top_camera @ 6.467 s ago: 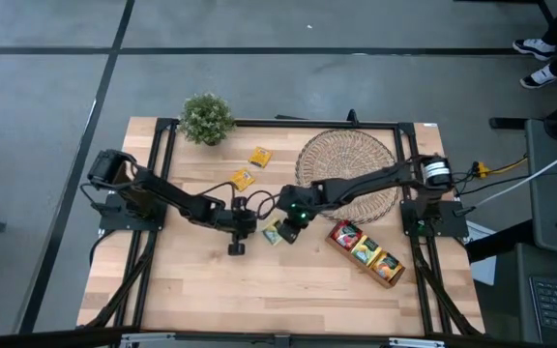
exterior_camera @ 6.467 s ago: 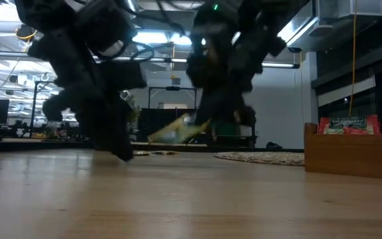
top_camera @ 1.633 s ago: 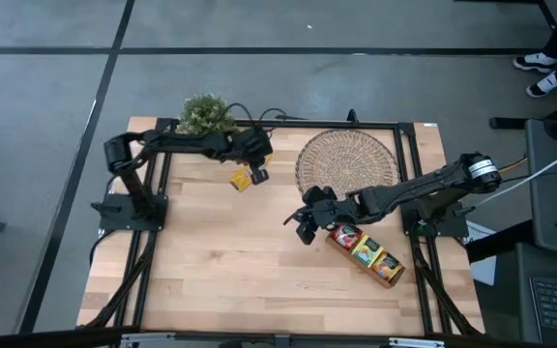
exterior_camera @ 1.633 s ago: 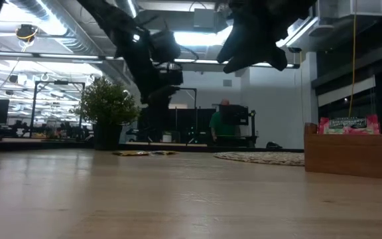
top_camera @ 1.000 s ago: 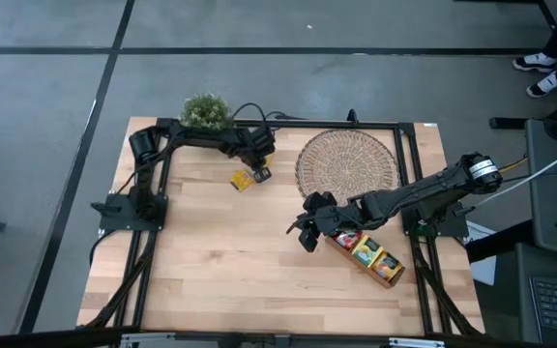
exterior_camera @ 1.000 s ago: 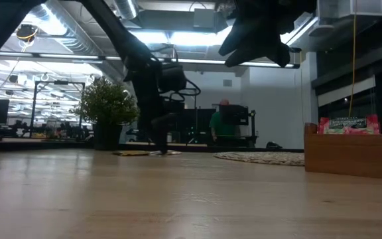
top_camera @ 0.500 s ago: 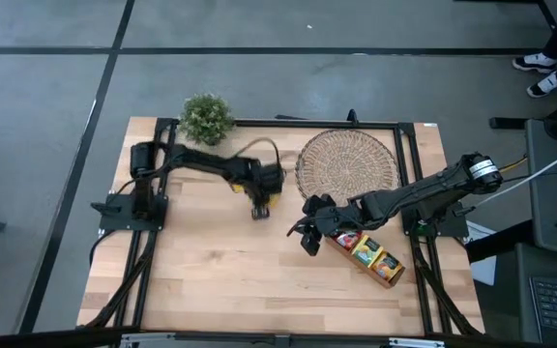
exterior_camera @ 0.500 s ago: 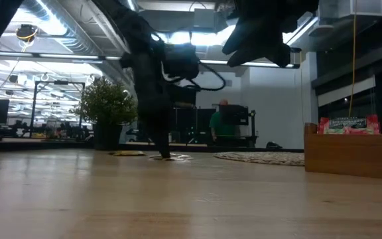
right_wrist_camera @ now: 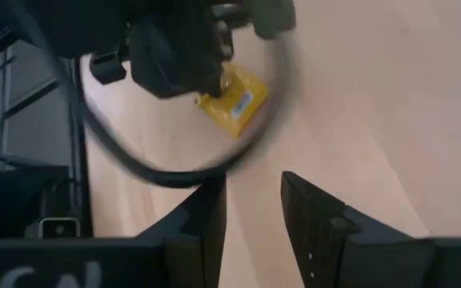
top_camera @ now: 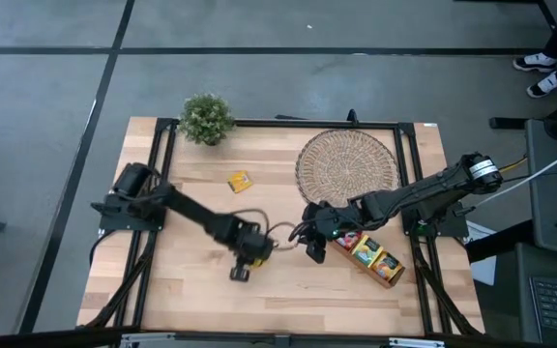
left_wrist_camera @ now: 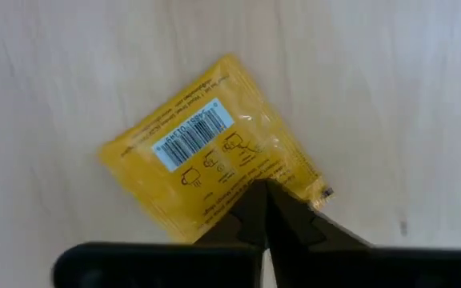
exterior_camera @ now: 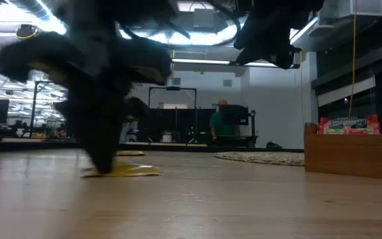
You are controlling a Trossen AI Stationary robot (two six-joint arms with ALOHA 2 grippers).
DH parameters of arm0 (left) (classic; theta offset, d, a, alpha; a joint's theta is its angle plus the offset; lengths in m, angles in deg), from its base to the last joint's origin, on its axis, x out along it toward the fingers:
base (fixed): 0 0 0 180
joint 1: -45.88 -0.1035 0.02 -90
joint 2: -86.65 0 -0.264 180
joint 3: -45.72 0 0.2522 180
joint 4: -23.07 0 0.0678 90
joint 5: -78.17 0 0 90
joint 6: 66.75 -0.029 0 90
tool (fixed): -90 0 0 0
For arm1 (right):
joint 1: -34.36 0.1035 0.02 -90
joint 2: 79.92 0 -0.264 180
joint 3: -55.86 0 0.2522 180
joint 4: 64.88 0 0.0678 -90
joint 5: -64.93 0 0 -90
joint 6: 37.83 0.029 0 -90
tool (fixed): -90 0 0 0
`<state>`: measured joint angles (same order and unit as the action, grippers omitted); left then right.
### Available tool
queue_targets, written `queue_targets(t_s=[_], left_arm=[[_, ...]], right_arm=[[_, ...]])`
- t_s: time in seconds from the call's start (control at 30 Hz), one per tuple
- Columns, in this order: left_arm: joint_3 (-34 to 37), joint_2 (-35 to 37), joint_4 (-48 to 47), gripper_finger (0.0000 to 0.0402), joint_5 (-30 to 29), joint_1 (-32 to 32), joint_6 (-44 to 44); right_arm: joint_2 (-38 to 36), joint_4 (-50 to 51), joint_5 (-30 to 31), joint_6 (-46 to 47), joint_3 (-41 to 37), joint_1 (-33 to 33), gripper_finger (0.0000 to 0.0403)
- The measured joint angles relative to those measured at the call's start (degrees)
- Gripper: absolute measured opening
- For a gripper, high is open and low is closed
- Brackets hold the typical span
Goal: Pick & Place Tea
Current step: Put the top orange tea bag into the right slot of the wooden organizer
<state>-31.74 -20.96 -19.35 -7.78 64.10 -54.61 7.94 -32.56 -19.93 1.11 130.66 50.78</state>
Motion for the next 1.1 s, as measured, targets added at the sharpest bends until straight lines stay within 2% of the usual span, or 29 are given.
queue_targets(t_s=[0.37,0.53,0.73,0.87,1.1], left_arm=[[-0.06,13.54,-2.32,0.0003,-18.71,10.78,14.11],[-0.09,15.84,-8.48,0.0002,-21.13,12.26,16.29],[-0.04,16.57,-10.04,0.0002,-21.07,14.02,8.44],[5.76,19.04,-5.9,0.0003,-20.83,14.41,9.47],[22.66,27.36,15.97,0.0003,-19.36,13.94,15.74]], right_arm=[[0.01,-6.75,-2.27,1.34,0.02,0.0,0.0122],[2.56,-11.18,-2.29,4.15,0.04,0.98,0.0122],[8.43,-18.02,-2.34,5.22,0.02,2.61,0.0122],[12.19,-22.46,-2.3,6.11,0.02,3.41,0.0122],[16.95,-25.16,-1.63,8.79,1.11,3.71,0.0122]])
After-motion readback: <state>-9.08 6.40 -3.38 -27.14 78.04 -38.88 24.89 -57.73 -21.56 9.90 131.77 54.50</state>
